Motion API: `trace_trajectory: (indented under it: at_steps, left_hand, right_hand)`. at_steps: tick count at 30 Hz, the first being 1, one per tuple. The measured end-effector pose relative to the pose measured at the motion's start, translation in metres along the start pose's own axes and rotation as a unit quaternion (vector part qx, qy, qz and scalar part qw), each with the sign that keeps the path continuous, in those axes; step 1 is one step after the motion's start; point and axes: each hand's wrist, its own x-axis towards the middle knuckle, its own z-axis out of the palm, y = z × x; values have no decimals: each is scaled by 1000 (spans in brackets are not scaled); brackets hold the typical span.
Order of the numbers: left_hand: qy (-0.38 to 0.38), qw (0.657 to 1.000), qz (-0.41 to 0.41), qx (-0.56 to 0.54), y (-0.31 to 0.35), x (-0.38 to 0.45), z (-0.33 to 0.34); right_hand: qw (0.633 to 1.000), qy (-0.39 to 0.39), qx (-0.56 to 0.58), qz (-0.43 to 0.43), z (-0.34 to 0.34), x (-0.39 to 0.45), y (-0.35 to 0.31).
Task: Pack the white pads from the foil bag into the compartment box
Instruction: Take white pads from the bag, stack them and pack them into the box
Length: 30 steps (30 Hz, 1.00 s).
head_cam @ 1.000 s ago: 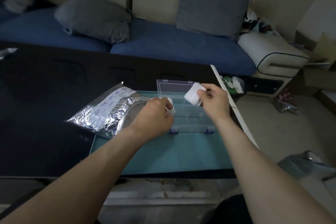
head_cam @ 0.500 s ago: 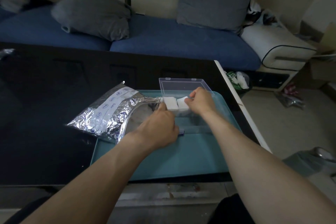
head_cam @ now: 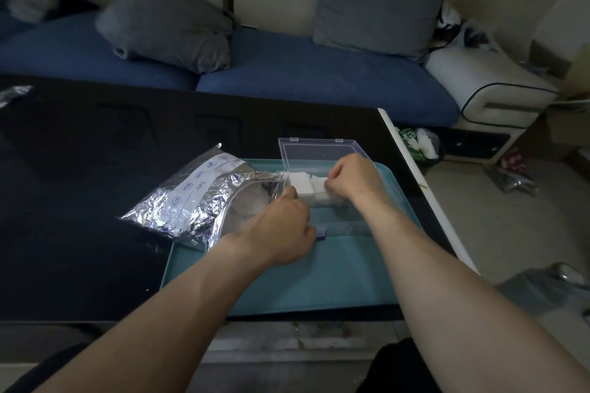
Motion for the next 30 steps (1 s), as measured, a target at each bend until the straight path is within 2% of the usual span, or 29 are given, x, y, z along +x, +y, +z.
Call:
trace_trajectory:
  at_steps: [3, 5, 7, 8, 10, 11, 13, 15, 17, 20, 22, 25, 30]
  left_hand:
    - [48, 999, 20, -10, 2, -3, -8]
    - [120, 992, 39, -27, 3, -5, -20]
    - [202, 975, 45, -78, 0, -8, -37]
    - [241, 965, 42, -99, -2, -10, -47]
    - [294, 950, 31, -101, -14, -11, -62]
    - [293, 953, 18, -81, -23, -10, -68]
    - [214, 975, -47, -18, -41, -10, -73]
    - [106, 985, -125, 48, -55, -11, -75]
    - [57, 984, -160, 61, -65, -10, -73]
    - [86, 983, -159, -18, -75, -7, -73]
    - [95, 982, -156, -51, -79, -5, -72]
    - [92, 980, -162, -70, -85, -2, -69]
    - [110, 974, -168, -104, -94, 0, -66]
  right_hand:
    - [997, -49, 16, -63, -6, -1, 0]
    - [986, -124, -25, -110, -7, -4, -1]
    - [977, -158, -39, -139, -5, -5, 3]
    - [978, -147, -30, -144, -7, -6, 4]
    - [989, -50, 5, -140, -14, -11, 4]
    - [990, 17, 34, -134, -19, -14, 2]
    - [979, 101, 98, -146, -29, -28, -11]
    - [965, 86, 152, -196, -33, -49, -32]
    - [951, 11, 186, -248, -26, -71, -49]
    - [942, -130, 130, -280, -9, -93, -63]
    - [944, -171, 24, -281, 4, -98, -65]
    - [946, -184, -23, -265, 24, -99, -65]
    - [960, -129, 105, -225, 37, -99, -67]
